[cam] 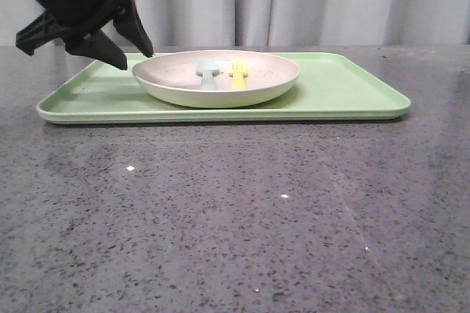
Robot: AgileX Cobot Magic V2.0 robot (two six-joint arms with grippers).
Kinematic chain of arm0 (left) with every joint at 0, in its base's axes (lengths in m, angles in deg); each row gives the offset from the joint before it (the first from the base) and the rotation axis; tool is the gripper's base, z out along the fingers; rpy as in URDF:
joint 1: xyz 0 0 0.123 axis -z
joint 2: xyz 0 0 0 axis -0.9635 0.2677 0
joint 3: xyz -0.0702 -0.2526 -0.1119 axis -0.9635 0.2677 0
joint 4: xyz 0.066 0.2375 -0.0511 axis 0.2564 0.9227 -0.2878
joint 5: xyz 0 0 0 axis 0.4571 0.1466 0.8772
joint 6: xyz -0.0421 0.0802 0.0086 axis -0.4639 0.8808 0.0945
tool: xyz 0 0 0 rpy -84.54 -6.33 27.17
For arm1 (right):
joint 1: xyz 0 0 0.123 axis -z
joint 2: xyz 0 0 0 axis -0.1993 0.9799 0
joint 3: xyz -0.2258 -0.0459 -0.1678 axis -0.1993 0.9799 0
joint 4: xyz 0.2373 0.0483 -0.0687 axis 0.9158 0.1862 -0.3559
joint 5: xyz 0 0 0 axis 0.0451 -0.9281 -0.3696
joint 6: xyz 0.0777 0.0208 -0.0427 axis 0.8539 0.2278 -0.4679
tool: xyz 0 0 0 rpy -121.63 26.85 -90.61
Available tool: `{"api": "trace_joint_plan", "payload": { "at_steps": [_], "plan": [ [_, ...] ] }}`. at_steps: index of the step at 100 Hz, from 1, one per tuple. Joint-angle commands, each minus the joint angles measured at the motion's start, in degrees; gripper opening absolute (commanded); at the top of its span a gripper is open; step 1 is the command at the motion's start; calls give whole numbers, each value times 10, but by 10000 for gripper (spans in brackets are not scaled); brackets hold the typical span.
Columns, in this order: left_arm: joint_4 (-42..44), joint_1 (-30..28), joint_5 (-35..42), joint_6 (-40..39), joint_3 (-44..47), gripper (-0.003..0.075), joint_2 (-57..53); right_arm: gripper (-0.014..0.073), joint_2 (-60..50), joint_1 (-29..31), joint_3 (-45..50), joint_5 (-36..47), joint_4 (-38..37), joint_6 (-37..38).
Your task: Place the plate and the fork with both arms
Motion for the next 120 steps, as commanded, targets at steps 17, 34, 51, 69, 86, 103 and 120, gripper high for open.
{"api": "trace_joint_plan", "payload": {
  "at_steps": [17, 34, 51, 69, 86, 103, 120],
  "plan": [
    [76, 5, -16, -5, 0, 273, -99, 437, 33, -25, -36, 21, 3, -5],
    [134, 5, -34, -5, 27, 273, -167, 435, 77, -51, -78, 12, 3, -5],
    [180, 5, -46, -5, 64, 273, -244, 435, 114, -73, -117, 14, 3, -5],
    [198, 5, -48, -5, 120, 273, -326, 435, 163, -103, -173, -20, 6, -5],
    [208, 5, -48, -5, 181, 273, -406, 435, 220, -131, -241, -61, 12, -5],
    [210, 5, -49, -5, 232, 273, -482, 435, 285, -162, -316, -91, 17, -5],
    [210, 5, -53, -5, 262, 273, -543, 435, 360, -197, -386, -116, 17, -5]
  ]
}}
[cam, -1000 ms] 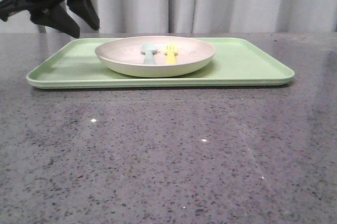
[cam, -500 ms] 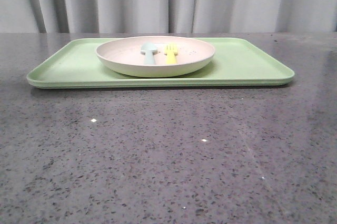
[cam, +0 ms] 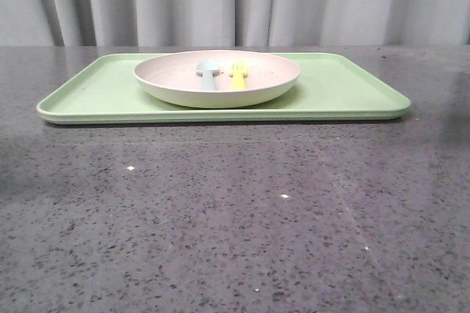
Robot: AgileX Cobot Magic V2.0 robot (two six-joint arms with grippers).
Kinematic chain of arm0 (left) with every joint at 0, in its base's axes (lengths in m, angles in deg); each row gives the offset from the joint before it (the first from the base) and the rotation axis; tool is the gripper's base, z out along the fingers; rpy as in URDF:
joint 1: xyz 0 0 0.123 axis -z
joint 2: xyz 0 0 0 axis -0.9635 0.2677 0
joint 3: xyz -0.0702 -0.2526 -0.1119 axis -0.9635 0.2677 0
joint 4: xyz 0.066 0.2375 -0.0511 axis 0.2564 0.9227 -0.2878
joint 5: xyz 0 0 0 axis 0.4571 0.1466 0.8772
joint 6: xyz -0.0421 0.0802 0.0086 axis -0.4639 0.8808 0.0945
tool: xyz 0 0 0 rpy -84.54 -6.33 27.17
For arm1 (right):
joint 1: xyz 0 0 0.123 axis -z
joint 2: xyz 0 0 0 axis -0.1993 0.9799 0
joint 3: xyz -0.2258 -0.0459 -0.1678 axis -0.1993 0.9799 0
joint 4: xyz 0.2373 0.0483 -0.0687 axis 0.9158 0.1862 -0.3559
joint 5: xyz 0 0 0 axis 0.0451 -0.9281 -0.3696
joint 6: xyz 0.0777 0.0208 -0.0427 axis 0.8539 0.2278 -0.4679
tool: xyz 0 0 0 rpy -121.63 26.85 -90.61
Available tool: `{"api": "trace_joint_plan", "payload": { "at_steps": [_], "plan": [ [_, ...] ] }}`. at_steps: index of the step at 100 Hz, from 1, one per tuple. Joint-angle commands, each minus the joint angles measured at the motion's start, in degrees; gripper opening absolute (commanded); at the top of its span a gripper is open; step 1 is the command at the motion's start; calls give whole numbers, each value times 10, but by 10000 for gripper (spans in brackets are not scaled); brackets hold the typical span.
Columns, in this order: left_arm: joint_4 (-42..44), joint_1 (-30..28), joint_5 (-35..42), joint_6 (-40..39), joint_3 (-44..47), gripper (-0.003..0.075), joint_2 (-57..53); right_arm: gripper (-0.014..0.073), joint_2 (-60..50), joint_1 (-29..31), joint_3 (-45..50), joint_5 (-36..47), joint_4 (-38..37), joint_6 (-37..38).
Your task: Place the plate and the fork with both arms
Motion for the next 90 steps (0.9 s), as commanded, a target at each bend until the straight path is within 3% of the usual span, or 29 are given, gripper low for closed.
{"api": "trace_joint_plan", "payload": {
  "at_steps": [1, 56, 90],
  "plan": [
    [-1, 5, 34, -5, -4, 273, -33, 435, 26, -16, -52, 14, 5, -5],
    [-6, 5, 17, -5, 2, 273, -81, 435, 254, -83, -271, -50, 3, 47],
    [-6, 5, 17, -5, 2, 273, -81, 435, 387, -87, -429, -148, -52, 148]
  ]
}}
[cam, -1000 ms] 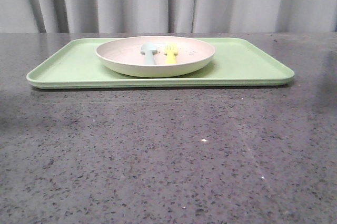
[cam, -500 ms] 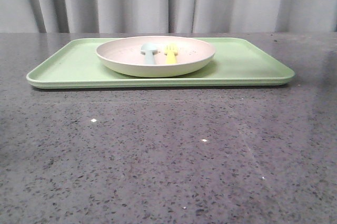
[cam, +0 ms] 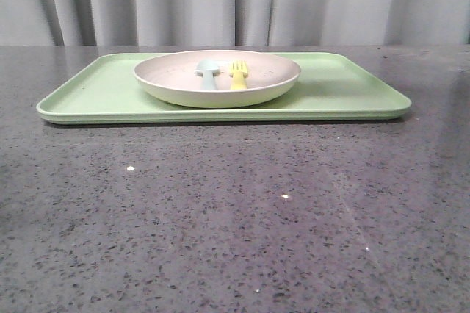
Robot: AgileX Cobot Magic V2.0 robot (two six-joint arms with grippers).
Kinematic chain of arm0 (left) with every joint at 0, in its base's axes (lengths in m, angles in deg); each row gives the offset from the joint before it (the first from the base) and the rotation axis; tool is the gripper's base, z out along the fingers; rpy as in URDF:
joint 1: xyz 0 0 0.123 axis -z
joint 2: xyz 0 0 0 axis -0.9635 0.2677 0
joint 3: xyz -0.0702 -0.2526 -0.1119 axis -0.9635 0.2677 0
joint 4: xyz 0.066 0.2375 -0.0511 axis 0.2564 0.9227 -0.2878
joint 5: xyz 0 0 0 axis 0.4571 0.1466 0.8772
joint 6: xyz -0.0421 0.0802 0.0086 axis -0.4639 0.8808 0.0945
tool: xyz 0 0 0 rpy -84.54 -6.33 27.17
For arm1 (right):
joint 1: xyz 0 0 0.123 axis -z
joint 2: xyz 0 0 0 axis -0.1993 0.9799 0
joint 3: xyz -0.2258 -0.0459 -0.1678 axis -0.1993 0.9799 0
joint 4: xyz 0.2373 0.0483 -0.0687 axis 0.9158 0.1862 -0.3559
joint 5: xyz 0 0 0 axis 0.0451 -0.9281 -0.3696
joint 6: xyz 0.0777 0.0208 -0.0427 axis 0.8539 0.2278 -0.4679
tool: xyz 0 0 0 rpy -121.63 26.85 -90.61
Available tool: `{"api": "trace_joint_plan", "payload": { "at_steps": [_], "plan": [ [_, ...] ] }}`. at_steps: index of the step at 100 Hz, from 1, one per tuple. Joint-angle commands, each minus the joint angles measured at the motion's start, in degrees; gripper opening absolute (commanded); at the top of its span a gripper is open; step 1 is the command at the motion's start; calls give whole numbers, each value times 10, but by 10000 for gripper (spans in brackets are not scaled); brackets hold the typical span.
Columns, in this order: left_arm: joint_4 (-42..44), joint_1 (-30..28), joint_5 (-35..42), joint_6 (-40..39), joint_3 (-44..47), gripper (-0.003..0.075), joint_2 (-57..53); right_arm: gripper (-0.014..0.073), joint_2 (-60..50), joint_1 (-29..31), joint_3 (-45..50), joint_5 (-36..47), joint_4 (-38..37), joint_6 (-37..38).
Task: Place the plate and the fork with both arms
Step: 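Lower the right gripper onto the yellow fork and close it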
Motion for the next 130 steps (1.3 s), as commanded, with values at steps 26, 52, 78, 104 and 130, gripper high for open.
{"api": "trace_joint_plan", "payload": {
  "at_steps": [26, 52, 78, 104, 130],
  "plan": [
    [-6, 5, 41, -5, -15, 273, -2, 435, 57, -22, -79, -38, -51, 50],
    [-6, 5, 41, -5, -15, 273, -2, 435, 83, -30, -81, -44, -50, 52],
    [-6, 5, 41, -5, -15, 273, -2, 435, 108, -30, -81, -48, -45, 52],
    [-6, 5, 41, -5, -15, 273, -2, 435, 118, -30, -81, -38, -45, 52],
    [-6, 5, 41, -5, -15, 273, -2, 434, 131, -30, -81, -44, -45, 52]
  ]
}}
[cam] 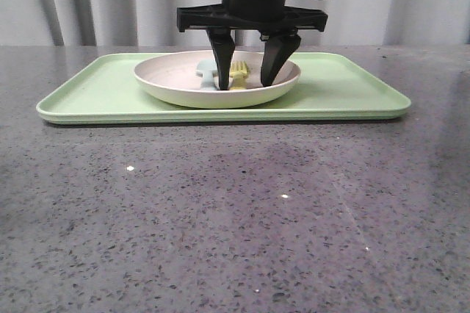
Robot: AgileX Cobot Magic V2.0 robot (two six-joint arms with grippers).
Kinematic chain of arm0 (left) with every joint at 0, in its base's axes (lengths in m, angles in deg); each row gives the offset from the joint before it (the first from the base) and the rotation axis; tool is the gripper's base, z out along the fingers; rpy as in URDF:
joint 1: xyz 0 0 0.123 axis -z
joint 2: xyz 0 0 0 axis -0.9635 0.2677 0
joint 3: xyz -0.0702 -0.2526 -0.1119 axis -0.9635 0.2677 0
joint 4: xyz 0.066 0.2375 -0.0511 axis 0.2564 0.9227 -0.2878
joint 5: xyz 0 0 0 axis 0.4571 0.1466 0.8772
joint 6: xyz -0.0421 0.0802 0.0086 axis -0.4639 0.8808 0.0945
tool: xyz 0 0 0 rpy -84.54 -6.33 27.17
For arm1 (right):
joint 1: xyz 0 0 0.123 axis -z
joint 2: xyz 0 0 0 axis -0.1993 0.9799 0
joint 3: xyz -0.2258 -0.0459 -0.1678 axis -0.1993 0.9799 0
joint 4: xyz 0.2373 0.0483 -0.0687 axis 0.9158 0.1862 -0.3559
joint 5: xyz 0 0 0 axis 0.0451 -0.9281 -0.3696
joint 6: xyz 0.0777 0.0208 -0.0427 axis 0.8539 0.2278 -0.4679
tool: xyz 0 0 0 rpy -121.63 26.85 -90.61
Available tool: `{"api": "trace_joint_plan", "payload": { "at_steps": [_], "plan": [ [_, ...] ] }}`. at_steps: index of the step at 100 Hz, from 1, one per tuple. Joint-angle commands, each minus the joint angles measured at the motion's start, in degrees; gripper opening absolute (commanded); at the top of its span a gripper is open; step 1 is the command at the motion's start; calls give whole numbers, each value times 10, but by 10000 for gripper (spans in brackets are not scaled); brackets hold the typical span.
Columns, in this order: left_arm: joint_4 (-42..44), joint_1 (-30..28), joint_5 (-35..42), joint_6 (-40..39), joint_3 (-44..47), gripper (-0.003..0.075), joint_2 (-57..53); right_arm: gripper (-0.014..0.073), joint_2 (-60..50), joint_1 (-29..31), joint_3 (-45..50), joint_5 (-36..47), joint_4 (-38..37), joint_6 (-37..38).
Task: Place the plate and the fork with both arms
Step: 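Lower the right gripper onto the yellow fork and close it, then lift the yellow fork and move it beside the plate on the tray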
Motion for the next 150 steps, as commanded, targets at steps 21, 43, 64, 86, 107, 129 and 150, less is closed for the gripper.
{"api": "trace_joint_plan", "payload": {
  "at_steps": [21, 43, 64, 86, 107, 129, 150],
  "plan": [
    [-6, 5, 41, -5, -15, 273, -2, 356, -29, 1, -19, 13, -4, 1],
    [-6, 5, 41, -5, -15, 273, -2, 56, -29, 1, -19, 15, -4, 1],
    [-6, 5, 41, -5, -15, 273, -2, -39, -29, 1, -19, 15, -4, 1],
    [-6, 5, 41, -5, -15, 273, -2, -39, -30, 2, -31, -3, -4, 0],
    [-6, 5, 41, -5, -15, 273, -2, -39, -50, 3, -62, -21, -37, 0],
    [-6, 5, 41, -5, -15, 273, -2, -39, -69, 24, -71, -68, -49, 0],
    [-6, 5, 41, -5, -15, 273, -2, -39, -100, 60, -69, -72, -49, 0]
  ]
}}
